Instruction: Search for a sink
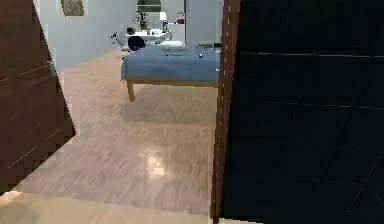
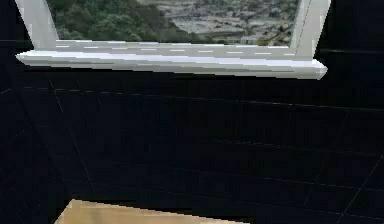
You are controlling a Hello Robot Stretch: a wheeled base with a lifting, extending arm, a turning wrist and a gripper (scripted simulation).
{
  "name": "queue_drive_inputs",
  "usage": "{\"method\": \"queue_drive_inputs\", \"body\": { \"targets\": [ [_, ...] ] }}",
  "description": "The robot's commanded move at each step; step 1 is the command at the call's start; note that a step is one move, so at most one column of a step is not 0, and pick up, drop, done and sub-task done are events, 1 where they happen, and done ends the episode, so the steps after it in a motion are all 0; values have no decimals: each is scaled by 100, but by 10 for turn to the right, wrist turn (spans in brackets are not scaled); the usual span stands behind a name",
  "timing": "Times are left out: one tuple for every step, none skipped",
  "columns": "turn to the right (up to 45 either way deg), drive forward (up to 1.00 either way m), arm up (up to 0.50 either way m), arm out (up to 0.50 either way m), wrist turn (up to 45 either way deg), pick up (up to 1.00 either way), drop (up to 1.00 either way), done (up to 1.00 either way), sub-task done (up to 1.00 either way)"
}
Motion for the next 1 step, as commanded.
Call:
{"method": "queue_drive_inputs", "body": {
  "targets": [
    [-360, 0, 0, 0, 0, 0, 0, 0, 0]
  ]
}}
